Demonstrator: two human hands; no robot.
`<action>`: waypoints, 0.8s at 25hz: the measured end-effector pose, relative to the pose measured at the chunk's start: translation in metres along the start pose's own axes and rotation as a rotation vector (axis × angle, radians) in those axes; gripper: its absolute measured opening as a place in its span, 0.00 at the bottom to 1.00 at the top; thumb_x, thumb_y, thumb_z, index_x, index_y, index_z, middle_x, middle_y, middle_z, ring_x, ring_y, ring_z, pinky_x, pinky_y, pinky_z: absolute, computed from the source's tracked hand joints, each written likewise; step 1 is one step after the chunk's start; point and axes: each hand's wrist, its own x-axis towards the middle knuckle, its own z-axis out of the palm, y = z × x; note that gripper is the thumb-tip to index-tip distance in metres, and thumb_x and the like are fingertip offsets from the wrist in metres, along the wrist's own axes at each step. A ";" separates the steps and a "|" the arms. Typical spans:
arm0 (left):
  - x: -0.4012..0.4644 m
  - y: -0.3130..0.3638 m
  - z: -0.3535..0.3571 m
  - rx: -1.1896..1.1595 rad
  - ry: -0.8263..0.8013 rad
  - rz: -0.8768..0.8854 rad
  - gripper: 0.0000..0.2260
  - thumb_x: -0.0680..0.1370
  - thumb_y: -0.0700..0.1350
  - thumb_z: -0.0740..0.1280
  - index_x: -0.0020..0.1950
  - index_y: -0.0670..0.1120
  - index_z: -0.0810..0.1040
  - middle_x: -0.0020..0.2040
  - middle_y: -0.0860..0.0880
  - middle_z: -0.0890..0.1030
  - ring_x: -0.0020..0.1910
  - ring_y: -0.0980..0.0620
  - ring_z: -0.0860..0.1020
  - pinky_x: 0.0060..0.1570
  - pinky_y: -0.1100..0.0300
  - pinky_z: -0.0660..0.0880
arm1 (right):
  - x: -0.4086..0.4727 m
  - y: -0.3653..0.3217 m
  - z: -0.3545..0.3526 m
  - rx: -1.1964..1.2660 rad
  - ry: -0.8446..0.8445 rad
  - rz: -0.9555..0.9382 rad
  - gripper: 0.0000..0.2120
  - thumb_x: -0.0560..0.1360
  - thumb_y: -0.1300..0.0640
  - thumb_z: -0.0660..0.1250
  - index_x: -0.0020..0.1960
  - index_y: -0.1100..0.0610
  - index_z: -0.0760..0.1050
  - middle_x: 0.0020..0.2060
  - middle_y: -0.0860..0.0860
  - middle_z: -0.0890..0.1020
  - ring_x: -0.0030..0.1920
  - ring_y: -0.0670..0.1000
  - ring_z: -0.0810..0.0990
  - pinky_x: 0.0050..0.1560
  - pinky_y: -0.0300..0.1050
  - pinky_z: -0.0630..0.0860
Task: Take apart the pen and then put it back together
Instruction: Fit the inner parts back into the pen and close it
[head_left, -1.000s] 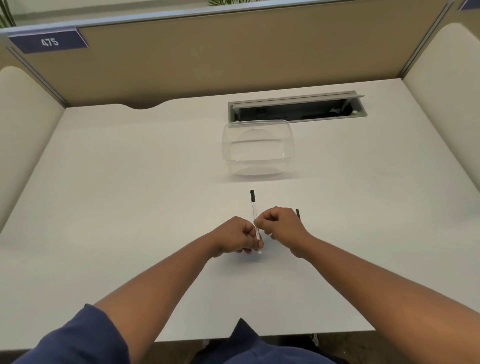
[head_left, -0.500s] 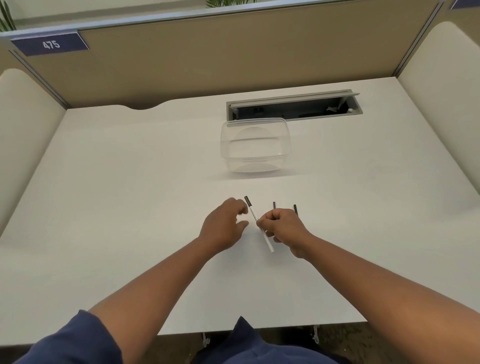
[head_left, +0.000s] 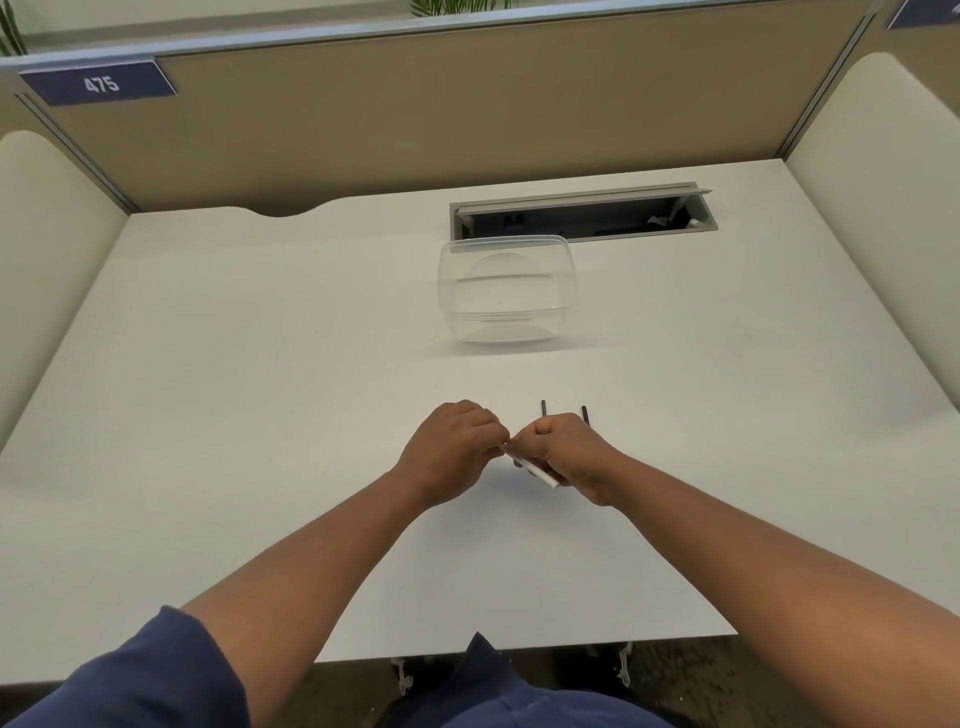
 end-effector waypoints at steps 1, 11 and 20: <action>-0.001 0.000 0.000 -0.019 -0.007 -0.042 0.03 0.74 0.40 0.74 0.45 0.46 0.83 0.42 0.51 0.84 0.39 0.44 0.79 0.39 0.52 0.76 | 0.000 -0.002 -0.002 0.016 0.007 0.013 0.07 0.74 0.55 0.72 0.38 0.55 0.80 0.35 0.51 0.83 0.32 0.47 0.77 0.35 0.41 0.70; -0.009 0.002 0.000 -0.268 -0.118 -0.486 0.02 0.78 0.45 0.69 0.49 0.50 0.81 0.44 0.52 0.81 0.43 0.49 0.76 0.46 0.47 0.76 | 0.000 -0.012 -0.009 0.027 0.057 -0.174 0.10 0.73 0.51 0.73 0.45 0.58 0.82 0.36 0.52 0.83 0.34 0.47 0.77 0.36 0.43 0.71; -0.003 0.015 -0.004 -0.396 -0.002 -0.415 0.07 0.80 0.44 0.68 0.57 0.52 0.82 0.48 0.56 0.84 0.46 0.54 0.79 0.48 0.55 0.77 | 0.001 -0.015 0.002 -0.211 0.146 -0.425 0.02 0.74 0.54 0.73 0.43 0.52 0.82 0.30 0.45 0.78 0.31 0.44 0.73 0.36 0.41 0.72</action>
